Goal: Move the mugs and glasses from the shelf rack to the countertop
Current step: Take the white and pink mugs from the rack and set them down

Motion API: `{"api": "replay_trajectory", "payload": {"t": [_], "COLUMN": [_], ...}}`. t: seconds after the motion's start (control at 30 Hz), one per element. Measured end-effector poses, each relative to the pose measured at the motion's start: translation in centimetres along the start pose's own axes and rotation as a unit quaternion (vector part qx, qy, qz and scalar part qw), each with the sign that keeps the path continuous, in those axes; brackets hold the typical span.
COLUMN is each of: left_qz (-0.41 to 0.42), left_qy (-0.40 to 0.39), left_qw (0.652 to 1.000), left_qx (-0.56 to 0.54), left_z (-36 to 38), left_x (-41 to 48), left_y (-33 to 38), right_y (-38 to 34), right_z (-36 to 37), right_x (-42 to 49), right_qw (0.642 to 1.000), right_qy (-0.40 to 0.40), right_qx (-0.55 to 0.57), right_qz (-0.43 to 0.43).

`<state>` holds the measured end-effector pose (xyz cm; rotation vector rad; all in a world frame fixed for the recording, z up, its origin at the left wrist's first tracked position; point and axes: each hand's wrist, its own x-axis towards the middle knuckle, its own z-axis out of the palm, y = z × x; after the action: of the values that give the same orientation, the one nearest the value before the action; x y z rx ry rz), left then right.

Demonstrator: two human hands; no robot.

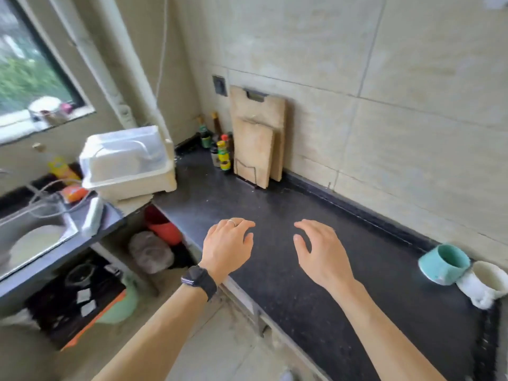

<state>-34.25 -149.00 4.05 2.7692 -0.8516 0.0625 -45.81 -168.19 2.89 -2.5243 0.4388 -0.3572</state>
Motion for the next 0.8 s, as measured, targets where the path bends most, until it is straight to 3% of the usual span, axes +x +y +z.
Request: {"api": "replay_trajectory", "payload": {"t": [0.2,0.47,0.67,0.8], "left_qz": [-0.196,-0.424,-0.507,-0.538], "left_qy": [0.084,0.177,0.212,0.207], "left_qw": [0.974,0.880,0.825,0.805], "left_qx": [0.076,0.122,0.134,0.139], "left_z": [-9.9,-21.7,-27.2,-30.8], "left_x": [-14.7,-38.1,-53.3,-61.3], "left_y": [-13.4,-25.6,-33.3,-39.4], "right_y": [-17.0,-42.3,-57.4,-65.6], "right_z": [5.4,12.1,18.2,22.6], "right_x": [-0.7,-9.6,-19.3,-24.9], "right_qw": [0.975,0.882,0.825,0.817], "right_qy": [-0.064,-0.117,-0.174,-0.206], "right_qx": [0.049,0.083,0.121,0.132], "right_qz": [-0.208,-0.448,-0.523,-0.523]}}
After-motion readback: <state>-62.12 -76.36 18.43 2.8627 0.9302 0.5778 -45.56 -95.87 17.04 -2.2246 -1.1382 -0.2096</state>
